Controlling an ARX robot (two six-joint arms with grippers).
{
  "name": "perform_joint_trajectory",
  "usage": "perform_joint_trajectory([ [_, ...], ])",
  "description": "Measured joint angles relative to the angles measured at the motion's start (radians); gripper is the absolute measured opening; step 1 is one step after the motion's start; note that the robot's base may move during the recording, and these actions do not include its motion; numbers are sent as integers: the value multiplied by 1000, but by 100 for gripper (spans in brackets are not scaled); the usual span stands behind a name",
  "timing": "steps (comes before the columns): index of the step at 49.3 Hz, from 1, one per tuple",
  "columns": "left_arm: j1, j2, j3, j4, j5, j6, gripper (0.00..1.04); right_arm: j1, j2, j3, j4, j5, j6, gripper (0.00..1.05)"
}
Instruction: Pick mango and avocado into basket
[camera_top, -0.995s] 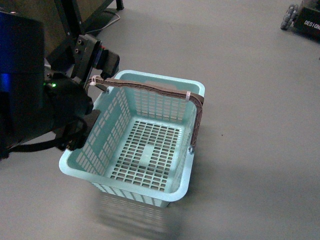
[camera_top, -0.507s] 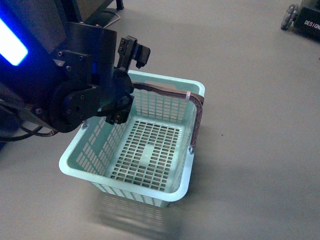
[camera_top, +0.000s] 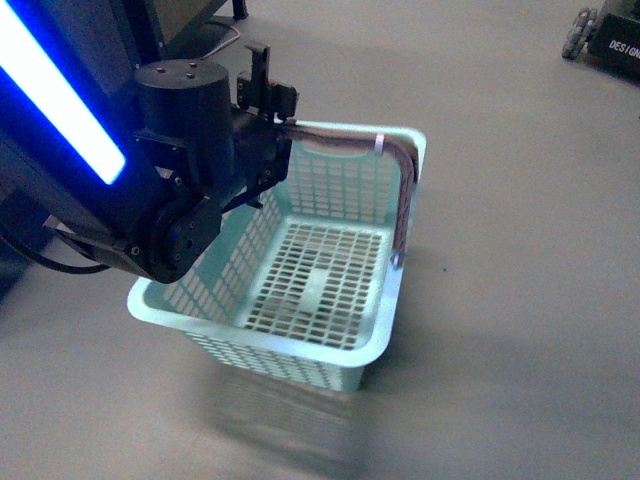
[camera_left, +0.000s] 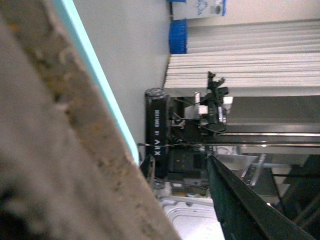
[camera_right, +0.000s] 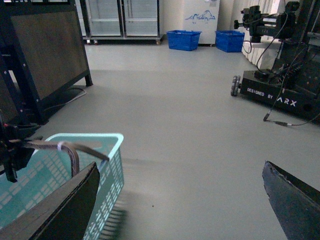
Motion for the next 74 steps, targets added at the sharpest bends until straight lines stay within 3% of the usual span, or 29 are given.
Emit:
perform_joint_trajectory([
  [6,10,-74,-72,51,-1,-100,19,0,0,0,0,0,0,97],
  [11,5,-209,-154,-16,-5,-102,10,0,0,0,0,0,0,97],
  [26,55,-795,-405,-498,-121,-35,10,0,0,0,0,0,0,97],
  [36,90,-1246,-536,-804,-139,-33,10,0,0,0,0,0,0,97],
  [52,113,-1685,-607,-1130,-173,-8,10,0,0,0,0,0,0,97],
  [74,117,-1708,-620,-1152,-182,49,10,0,0,0,0,0,0,97],
])
